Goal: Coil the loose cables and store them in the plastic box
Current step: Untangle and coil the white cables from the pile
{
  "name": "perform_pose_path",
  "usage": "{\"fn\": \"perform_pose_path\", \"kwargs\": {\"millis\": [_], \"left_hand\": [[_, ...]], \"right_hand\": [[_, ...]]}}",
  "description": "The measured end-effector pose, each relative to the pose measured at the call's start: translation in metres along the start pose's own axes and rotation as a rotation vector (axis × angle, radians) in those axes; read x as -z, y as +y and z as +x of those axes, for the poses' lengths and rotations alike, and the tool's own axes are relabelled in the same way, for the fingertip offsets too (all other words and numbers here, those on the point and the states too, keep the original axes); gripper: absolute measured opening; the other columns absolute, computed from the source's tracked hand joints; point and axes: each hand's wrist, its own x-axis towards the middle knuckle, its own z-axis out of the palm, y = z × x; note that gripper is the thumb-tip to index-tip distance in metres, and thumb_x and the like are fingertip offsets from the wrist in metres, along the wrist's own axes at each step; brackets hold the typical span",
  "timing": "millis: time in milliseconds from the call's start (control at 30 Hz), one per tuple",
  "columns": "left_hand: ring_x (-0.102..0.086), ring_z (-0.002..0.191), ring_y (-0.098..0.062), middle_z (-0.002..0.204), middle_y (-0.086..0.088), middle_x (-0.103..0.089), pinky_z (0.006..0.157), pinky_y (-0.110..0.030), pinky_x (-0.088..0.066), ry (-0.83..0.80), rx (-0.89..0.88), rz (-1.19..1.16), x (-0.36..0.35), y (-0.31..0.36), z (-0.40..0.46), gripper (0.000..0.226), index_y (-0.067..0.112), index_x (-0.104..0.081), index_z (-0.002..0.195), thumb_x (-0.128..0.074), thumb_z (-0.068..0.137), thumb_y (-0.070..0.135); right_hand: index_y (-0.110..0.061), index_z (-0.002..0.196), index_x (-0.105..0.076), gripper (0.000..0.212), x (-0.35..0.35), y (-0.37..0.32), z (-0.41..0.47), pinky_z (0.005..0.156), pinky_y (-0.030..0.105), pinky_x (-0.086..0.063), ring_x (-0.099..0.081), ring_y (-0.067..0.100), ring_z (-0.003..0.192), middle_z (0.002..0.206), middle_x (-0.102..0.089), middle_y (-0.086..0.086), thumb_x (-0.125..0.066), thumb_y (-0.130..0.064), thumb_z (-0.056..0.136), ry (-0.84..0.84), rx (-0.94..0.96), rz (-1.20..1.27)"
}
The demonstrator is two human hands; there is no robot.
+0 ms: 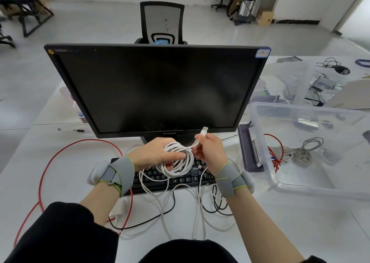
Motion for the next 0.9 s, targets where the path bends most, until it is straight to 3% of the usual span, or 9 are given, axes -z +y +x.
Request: {"fn": "perform_pose_path", "kwargs": {"millis": [67,167,267,367,467,567,667,733,900], "left_hand": [[-0.058,0.052,-0.012,0.062,0.002,-0.062,0.052,-0.023,-0.050,0.004,-0.025,0.002,0.003,0.002,-0.002,0.013,0.009,-0.061,0.092,-0.068,0.085,0.017],[-0.058,0.055,-0.012,0.067,0.001,-0.063,0.053,-0.021,-0.050,0.013,-0.065,0.029,0.009,0.004,-0.004,0.014,0.008,-0.064,0.093,-0.068,0.085,0.018],[-0.060,0.071,-0.004,0.079,0.004,-0.065,0.069,-0.020,-0.048,0.053,-0.124,0.147,0.010,0.007,-0.003,0.007,0.019,-0.068,0.089,-0.069,0.084,0.024],[-0.057,0.083,-0.003,0.091,0.005,-0.057,0.075,-0.016,-0.043,0.076,-0.133,0.214,0.011,0.007,-0.002,0.003,0.032,-0.066,0.085,-0.068,0.083,0.030],[-0.056,0.086,-0.007,0.098,0.002,-0.054,0.078,-0.018,-0.043,0.069,-0.107,0.227,0.011,0.005,-0.001,0.005,0.029,-0.066,0.087,-0.066,0.083,0.031],[-0.056,0.068,-0.006,0.078,0.006,-0.062,0.065,-0.021,-0.047,0.074,-0.105,0.042,0.005,0.004,-0.001,0.003,0.022,-0.065,0.084,-0.067,0.083,0.024],[-0.055,0.060,-0.008,0.068,0.006,-0.063,0.055,-0.017,-0.046,0.083,-0.084,-0.117,0.001,0.005,-0.002,0.006,0.016,-0.066,0.085,-0.065,0.082,0.021],[-0.052,0.051,-0.006,0.064,0.003,-0.061,0.049,-0.014,-0.045,0.081,-0.055,-0.231,0.002,0.006,-0.001,0.015,0.010,-0.067,0.089,-0.063,0.082,0.022],[-0.051,0.047,-0.004,0.068,-0.008,-0.059,0.047,-0.014,-0.045,0.228,-0.036,-0.293,0.002,-0.002,0.008,0.024,0.002,-0.067,0.099,-0.057,0.091,0.022]], "right_hand": [[-0.004,0.095,-0.058,0.017,0.009,0.001,0.001,0.038,0.013,-0.031,-0.042,0.006,0.037,0.047,-0.049,0.000,-0.042,-0.006,0.097,-0.161,-0.112,-0.066],[-0.007,0.076,-0.061,0.025,0.017,0.000,-0.001,0.038,0.011,-0.027,-0.038,0.004,0.040,0.046,-0.046,-0.003,-0.046,-0.005,0.095,-0.411,-0.200,-0.182],[-0.006,0.074,-0.063,0.028,0.014,0.002,-0.006,0.044,0.011,-0.034,-0.042,0.004,0.043,0.049,-0.049,-0.003,-0.044,-0.001,0.095,-0.606,-0.161,-0.281],[-0.010,0.072,-0.063,0.031,0.016,0.001,-0.008,0.048,0.013,-0.040,-0.047,0.004,0.046,0.050,-0.054,-0.005,-0.045,0.000,0.095,-0.676,-0.064,-0.384],[-0.010,0.069,-0.059,0.031,0.018,-0.005,-0.009,0.047,0.013,-0.038,-0.044,0.004,0.043,0.047,-0.052,-0.009,-0.045,0.001,0.095,-0.749,0.027,-0.524],[-0.011,0.071,-0.060,0.029,0.019,-0.011,-0.010,0.049,0.013,-0.038,-0.043,0.003,0.045,0.049,-0.052,-0.010,-0.047,-0.001,0.095,-0.770,0.104,-0.588],[0.005,0.077,-0.062,0.022,0.023,-0.011,-0.009,0.047,0.014,-0.034,-0.038,0.006,0.045,0.049,-0.049,-0.007,-0.049,-0.001,0.093,-0.746,0.159,-0.576],[0.010,0.078,-0.060,0.020,0.023,-0.007,-0.008,0.044,0.014,-0.032,-0.034,0.006,0.041,0.045,-0.046,-0.005,-0.050,0.000,0.093,-0.679,0.124,-0.433],[-0.002,0.070,-0.059,0.029,0.011,-0.001,-0.002,0.043,0.011,-0.039,-0.043,0.003,0.040,0.050,-0.048,0.001,-0.045,0.002,0.095,-0.463,-0.041,-0.014]]}}
